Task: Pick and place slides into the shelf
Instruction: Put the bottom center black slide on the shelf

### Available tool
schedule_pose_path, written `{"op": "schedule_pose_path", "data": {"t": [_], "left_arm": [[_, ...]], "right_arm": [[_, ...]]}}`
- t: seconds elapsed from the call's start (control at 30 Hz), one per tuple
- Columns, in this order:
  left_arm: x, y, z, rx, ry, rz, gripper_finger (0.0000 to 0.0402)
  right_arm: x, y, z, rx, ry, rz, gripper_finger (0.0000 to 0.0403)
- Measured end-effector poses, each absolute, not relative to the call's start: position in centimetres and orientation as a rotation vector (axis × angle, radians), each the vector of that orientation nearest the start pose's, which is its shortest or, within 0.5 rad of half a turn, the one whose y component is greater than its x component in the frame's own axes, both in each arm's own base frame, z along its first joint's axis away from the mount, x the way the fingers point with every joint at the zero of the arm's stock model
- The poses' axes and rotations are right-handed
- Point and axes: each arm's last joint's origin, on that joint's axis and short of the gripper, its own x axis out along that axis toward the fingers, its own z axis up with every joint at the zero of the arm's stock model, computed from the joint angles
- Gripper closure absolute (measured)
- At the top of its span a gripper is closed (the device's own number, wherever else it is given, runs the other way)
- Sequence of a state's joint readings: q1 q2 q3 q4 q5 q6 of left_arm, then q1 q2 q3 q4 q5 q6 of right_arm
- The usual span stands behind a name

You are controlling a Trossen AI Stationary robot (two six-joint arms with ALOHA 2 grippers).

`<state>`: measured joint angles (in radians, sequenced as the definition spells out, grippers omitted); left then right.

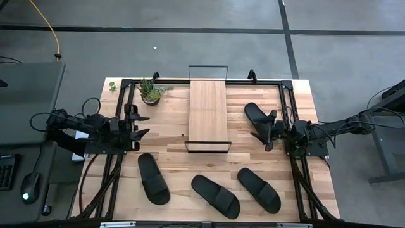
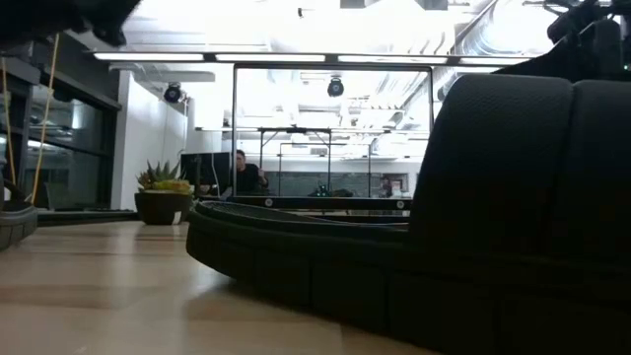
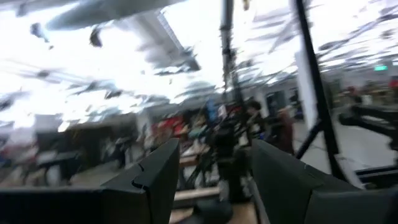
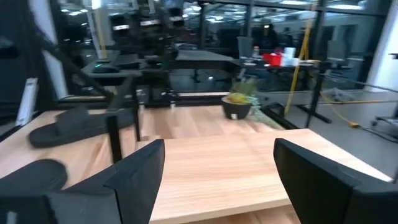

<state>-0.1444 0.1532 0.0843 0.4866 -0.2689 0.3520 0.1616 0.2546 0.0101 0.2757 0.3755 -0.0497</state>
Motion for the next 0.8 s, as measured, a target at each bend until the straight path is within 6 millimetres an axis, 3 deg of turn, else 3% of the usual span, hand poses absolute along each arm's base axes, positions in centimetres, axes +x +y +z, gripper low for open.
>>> {"op": "schedule_pose_path", "data": {"t": [0.27,0.63,0.8], "left_arm": [[8.9,-0.3,24.3,0.17,-0.447,0.261,0.0218],[8.4,0.1,26.5,-0.009,-0.397,0.341,0.0218],[8.1,0.1,27.2,-0.049,-0.355,0.329,0.0218]], "right_arm": [[11.1,0.6,18.4,0.031,-0.128,-0.244,0.0109],[10.1,0.7,25.7,-0.025,-0.333,-0.171,0.0109],[10.5,1.0,27.9,-0.022,-0.351,-0.105,0.0109]]}}
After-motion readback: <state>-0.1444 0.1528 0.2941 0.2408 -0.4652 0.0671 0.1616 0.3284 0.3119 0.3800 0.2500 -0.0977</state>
